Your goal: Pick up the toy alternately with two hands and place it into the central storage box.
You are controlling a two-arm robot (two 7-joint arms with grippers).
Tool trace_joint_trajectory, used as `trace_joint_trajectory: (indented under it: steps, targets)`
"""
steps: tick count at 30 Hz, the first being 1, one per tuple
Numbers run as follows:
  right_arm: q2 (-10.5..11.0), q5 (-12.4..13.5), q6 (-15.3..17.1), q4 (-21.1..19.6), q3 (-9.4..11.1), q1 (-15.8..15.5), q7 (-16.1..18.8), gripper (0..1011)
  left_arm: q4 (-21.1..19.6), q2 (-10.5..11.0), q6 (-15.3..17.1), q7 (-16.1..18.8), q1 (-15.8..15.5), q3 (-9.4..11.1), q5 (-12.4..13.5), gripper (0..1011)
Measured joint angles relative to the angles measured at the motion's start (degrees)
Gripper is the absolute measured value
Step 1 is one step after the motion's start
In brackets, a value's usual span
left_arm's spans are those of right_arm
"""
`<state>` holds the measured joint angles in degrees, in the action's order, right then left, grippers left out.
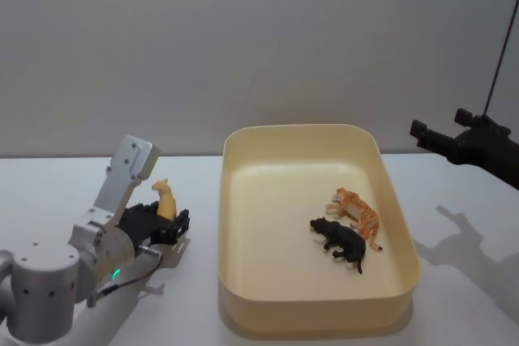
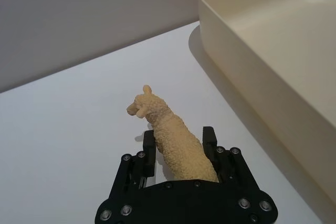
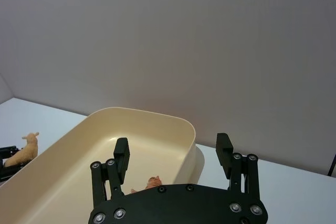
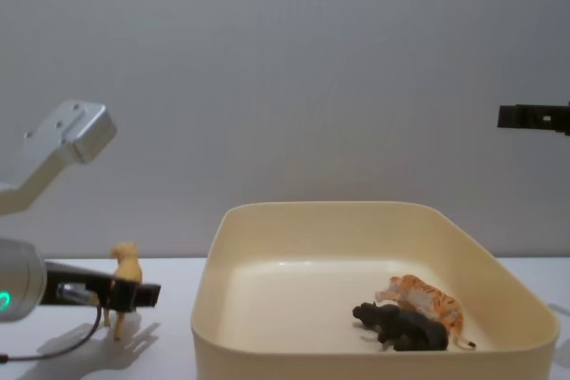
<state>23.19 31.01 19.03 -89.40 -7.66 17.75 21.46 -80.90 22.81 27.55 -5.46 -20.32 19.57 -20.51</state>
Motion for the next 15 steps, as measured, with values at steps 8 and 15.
trace_joint_trajectory:
  steps: [8, 15]
  targets:
    - [0.00, 0.00, 0.00, 0.00, 0.00, 0.00, 0.00, 1001, -2.95, 0.78, 1.41, -2.89, -1.17, -0.48, 3.18, 499]
    - [0.00, 0.00, 0.00, 0.00, 0.00, 0.00, 0.00, 1001, -4.66, 1.00, 2.08, -7.75, -3.19, -0.73, 5.44, 494]
